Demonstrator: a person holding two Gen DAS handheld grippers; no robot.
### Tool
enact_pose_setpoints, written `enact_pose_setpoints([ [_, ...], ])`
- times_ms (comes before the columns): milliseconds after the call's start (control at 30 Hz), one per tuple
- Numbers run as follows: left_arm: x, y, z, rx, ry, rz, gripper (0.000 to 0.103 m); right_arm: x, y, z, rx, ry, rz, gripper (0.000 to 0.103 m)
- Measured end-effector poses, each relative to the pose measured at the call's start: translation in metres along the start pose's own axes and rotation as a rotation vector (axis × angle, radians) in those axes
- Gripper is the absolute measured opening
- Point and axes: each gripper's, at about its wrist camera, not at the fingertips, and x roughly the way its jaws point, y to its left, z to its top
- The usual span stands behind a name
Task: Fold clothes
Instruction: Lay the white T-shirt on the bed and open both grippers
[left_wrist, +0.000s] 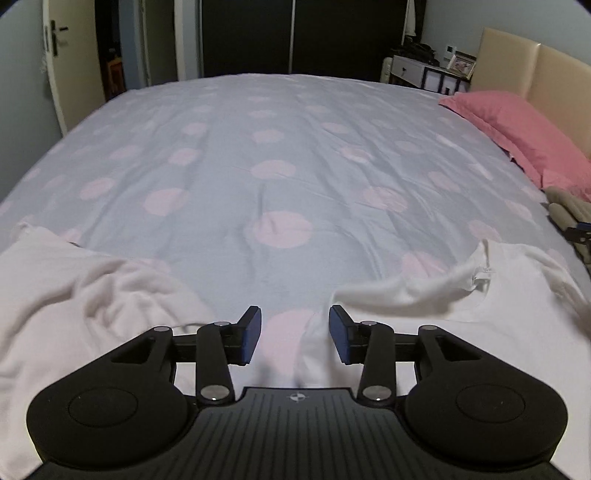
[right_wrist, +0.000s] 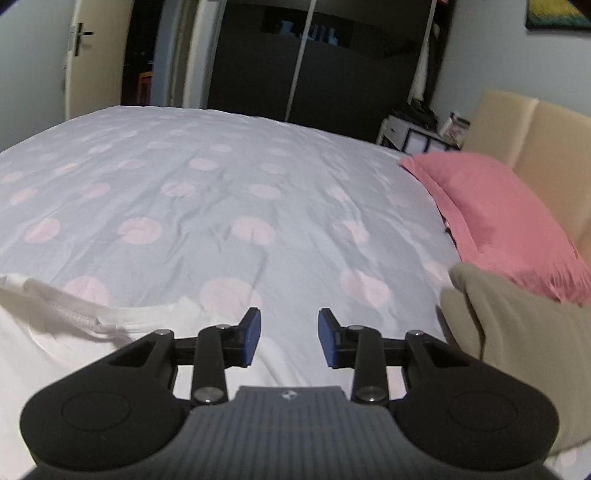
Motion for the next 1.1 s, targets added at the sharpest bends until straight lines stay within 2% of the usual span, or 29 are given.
enact_pose_setpoints([
  [133, -0.008, -0.001, 0.001, 0.032, -0.019, 0.002, 0.049, -0.013, -0.014, -0.005, 0.030, 0.027, -0.016, 0.041],
  [233, -0.008, -0.007, 0.002, 0.080, -0.022, 0.010, 0.052, -0.024, -0.022, -0.014, 0.009, 0.050, -0.026, 0.042],
  [433, 0.017, -0.011, 0.013, 0.087, -0.004, -0.004, 0.057, -0.027, -0.039, -0.032, -0.038, 0.130, -0.036, 0.047],
  [600, 0.041, -0.002, 0.003, 0.078, 0.080, -0.002, 0.057, -0.013, -0.072, -0.052, 0.012, 0.221, -0.049, 0.046],
  [833, 0.021, 0.017, -0.013, 0.066, 0.082, 0.019, 0.057, -0.012, -0.106, -0.071, 0.125, 0.294, -0.001, 0.046],
  [1100, -0.021, 0.030, -0.032, 0.032, 0.103, 0.035, 0.057, -0.054, -0.104, -0.074, 0.107, 0.287, 0.089, 0.045],
])
